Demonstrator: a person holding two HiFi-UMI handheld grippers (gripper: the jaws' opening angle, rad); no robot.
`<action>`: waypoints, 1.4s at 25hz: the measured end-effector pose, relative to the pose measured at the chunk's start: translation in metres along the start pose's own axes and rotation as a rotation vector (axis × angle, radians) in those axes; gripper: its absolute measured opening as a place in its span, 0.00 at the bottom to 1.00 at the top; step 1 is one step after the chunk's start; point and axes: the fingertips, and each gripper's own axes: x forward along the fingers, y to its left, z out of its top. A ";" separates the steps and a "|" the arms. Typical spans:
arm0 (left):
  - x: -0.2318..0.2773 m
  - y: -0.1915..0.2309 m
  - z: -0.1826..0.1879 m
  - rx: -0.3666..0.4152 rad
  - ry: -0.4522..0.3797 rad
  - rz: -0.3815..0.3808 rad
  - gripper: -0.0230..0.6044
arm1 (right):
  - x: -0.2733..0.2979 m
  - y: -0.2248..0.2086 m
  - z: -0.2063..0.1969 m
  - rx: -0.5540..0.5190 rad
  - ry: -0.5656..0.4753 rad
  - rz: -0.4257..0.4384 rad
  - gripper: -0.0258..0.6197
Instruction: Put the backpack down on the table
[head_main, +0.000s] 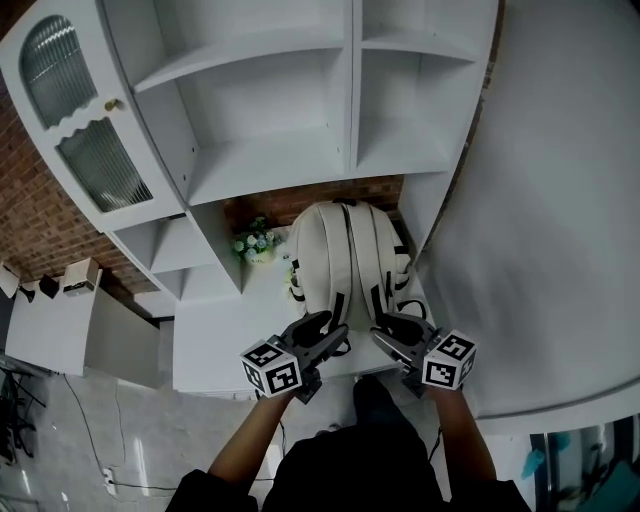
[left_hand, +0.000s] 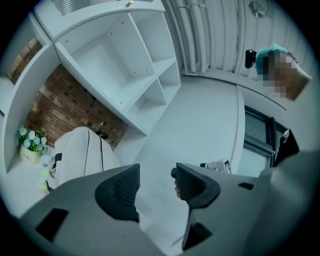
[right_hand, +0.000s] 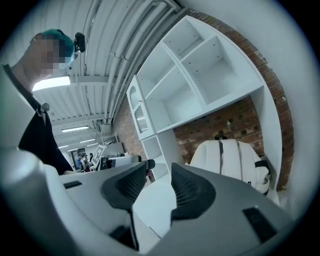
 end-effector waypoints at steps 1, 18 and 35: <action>-0.004 -0.005 -0.003 0.012 0.007 -0.003 0.40 | 0.000 0.005 -0.003 0.007 -0.004 -0.002 0.29; -0.032 -0.062 -0.036 0.126 -0.071 0.259 0.21 | -0.030 0.024 -0.018 0.086 -0.145 -0.204 0.29; -0.026 -0.188 -0.109 0.241 -0.147 0.632 0.07 | -0.152 0.085 -0.062 -0.047 -0.087 -0.250 0.19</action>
